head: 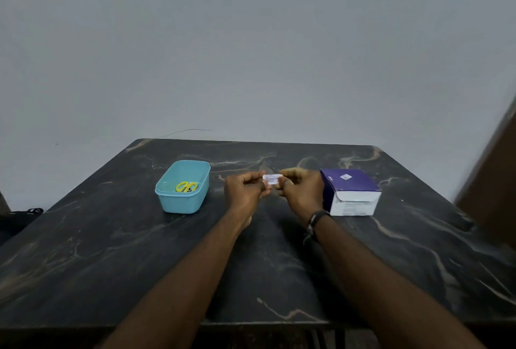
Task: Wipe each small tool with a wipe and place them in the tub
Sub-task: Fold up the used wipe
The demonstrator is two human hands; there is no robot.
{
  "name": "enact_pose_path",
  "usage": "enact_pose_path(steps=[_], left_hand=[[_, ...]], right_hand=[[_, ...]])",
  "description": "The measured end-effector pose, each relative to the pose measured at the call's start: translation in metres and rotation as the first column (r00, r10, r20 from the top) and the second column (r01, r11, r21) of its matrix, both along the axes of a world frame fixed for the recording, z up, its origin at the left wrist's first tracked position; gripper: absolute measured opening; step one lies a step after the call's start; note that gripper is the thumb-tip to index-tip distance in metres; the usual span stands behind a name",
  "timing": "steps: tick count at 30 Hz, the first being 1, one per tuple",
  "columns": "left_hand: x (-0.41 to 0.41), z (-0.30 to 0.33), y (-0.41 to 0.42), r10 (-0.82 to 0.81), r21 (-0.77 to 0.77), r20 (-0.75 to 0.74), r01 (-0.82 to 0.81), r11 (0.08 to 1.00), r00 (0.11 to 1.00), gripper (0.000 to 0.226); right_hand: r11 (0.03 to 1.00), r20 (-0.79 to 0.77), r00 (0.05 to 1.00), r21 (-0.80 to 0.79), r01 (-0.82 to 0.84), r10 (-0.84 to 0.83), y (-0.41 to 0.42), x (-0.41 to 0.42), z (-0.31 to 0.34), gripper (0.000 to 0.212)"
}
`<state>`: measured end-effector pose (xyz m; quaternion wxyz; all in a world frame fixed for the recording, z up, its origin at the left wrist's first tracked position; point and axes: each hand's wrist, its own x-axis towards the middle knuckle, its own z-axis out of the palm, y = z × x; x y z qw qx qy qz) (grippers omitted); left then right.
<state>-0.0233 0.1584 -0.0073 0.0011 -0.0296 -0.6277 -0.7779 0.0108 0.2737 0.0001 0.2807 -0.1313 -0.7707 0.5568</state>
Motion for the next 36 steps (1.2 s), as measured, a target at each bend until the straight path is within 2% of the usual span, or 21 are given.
enact_pose_path(steps=[6, 9, 18, 23, 28, 36], left_hand=[[0.027, 0.015, 0.007, 0.096, -0.028, -0.032, -0.097, 0.995, 0.995, 0.023], [0.04, 0.021, 0.008, 0.127, -0.024, -0.051, -0.128, 0.991, 0.991, 0.026], [0.091, 0.031, 0.028, 0.062, 0.036, -0.09, -0.059, 0.998, 0.994, 0.022], [0.13, 0.03, 0.074, -0.054, 0.035, -0.088, 0.057, 0.998, 0.995, 0.016], [0.188, 0.029, 0.146, -0.247, 0.036, -0.125, 0.253, 0.967, 0.961, 0.012], [0.299, 0.007, 0.254, -0.534, 0.002, -0.102, 0.537, 0.844, 0.839, 0.013]], right_hand=[[0.996, -0.001, 0.996, 0.021, 0.086, -0.086, -0.01, 0.023, 0.019, 0.008], [0.991, 0.002, 0.993, 0.063, 0.117, -0.117, -0.012, 0.034, 0.028, 0.018], [0.967, -0.031, 0.971, 0.08, 0.24, -0.238, 0.01, 0.094, 0.038, 0.013], [0.939, -0.048, 0.941, 0.069, 0.337, -0.334, 0.049, 0.151, 0.035, 0.016], [0.871, -0.052, 0.872, 0.044, 0.489, -0.486, 0.105, 0.235, 0.044, 0.022], [0.702, 0.012, 0.703, 0.063, 0.71, -0.712, 0.188, 0.37, 0.028, 0.02]])
